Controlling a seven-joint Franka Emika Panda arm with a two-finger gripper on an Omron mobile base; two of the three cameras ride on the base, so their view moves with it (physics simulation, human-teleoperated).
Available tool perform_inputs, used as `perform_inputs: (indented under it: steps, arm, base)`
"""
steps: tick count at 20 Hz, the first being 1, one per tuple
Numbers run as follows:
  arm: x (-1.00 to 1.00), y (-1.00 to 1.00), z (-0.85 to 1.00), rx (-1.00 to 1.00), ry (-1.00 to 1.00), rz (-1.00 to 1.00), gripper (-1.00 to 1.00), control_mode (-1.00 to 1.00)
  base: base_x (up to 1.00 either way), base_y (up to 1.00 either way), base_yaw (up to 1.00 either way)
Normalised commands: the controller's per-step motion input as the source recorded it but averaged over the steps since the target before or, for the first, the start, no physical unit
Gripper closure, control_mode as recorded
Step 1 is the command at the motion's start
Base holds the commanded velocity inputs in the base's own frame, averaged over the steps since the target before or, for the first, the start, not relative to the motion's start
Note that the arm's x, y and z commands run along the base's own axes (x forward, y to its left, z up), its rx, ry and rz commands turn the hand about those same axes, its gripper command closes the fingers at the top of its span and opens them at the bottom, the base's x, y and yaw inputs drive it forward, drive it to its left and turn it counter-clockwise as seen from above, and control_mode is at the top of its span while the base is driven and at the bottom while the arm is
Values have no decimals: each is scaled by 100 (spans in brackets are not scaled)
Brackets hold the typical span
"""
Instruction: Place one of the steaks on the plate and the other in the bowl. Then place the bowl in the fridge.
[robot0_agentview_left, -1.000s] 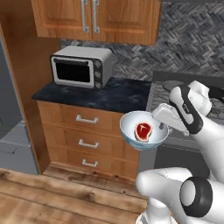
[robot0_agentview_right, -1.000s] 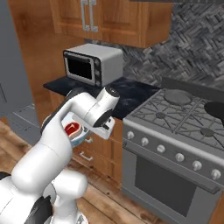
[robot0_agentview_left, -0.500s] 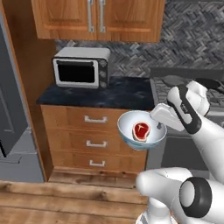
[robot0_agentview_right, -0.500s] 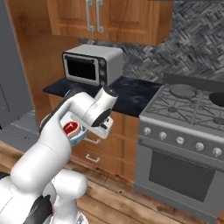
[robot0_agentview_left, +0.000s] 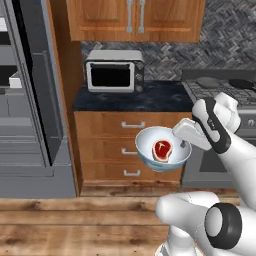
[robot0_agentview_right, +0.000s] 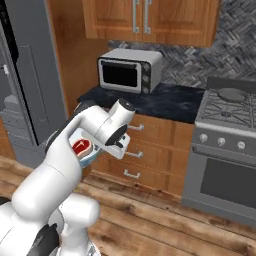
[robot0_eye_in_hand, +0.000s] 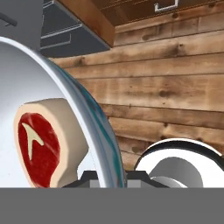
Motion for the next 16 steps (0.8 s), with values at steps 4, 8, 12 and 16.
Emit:
perform_inputs:
  steps: [4,8,12,16]
  arm:
    - [0,0,0,0,0,0,100,100]
    - [0,0,0,0,0,0,100,100]
    - [0,0,0,0,0,0,100,100]
    - [0,0,0,0,0,0,100,100]
  base:
    - [-18,100,-22]
    - [-1,100,-19]
    - [-1,100,-18]
    - [0,93,-23]
